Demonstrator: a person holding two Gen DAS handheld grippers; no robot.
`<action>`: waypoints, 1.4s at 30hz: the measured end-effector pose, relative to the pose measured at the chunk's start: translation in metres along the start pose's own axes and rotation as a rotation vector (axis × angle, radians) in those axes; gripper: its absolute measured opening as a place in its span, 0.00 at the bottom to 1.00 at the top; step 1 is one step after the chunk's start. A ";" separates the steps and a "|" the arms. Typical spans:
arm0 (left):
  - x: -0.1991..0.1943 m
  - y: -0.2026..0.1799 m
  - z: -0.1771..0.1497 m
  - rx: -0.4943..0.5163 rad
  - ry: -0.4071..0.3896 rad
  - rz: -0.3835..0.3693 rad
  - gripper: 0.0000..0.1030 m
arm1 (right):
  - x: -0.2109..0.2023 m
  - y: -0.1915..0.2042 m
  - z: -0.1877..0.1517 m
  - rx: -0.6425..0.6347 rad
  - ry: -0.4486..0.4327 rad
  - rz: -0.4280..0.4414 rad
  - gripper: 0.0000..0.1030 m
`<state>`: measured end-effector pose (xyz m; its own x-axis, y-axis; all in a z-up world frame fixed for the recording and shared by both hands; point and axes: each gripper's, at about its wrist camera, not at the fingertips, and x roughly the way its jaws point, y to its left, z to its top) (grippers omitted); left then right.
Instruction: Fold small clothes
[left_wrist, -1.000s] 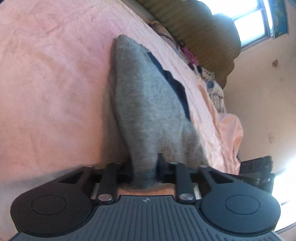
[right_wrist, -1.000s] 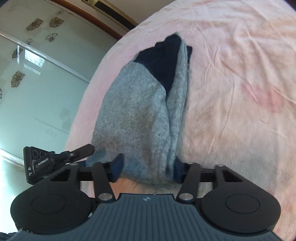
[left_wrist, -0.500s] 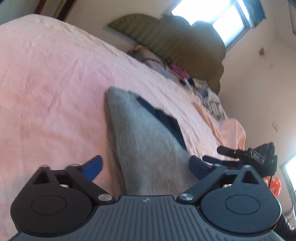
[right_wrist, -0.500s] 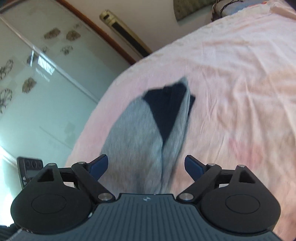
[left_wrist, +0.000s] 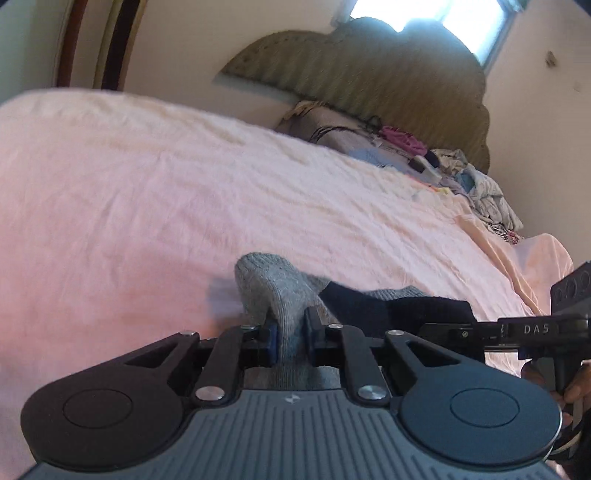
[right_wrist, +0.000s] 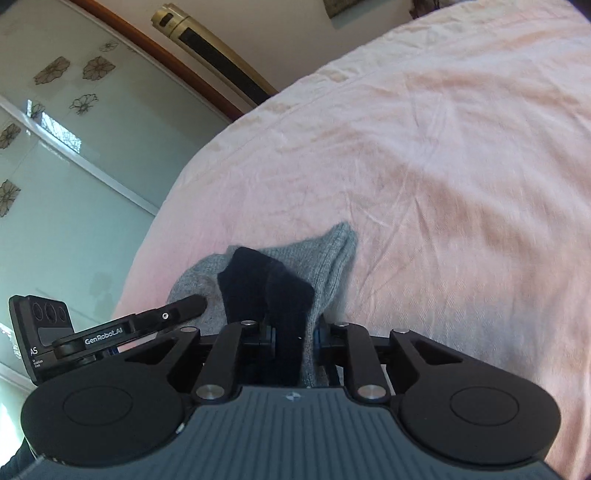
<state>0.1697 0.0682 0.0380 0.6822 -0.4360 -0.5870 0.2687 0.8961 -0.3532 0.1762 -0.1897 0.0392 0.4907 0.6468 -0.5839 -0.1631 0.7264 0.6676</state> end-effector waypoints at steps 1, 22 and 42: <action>-0.002 -0.004 0.003 0.018 -0.023 0.006 0.13 | -0.006 0.003 0.002 -0.014 -0.027 0.011 0.21; -0.096 0.002 -0.122 -0.113 0.087 -0.089 0.25 | -0.064 0.014 -0.112 -0.061 0.053 0.018 0.22; -0.117 -0.082 -0.155 0.320 0.000 0.126 0.34 | -0.056 0.078 -0.154 -0.223 -0.078 -0.151 0.50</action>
<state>-0.0373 0.0330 0.0231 0.7235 -0.3205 -0.6114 0.3823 0.9235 -0.0317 0.0042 -0.1341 0.0530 0.5866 0.5137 -0.6261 -0.2628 0.8520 0.4527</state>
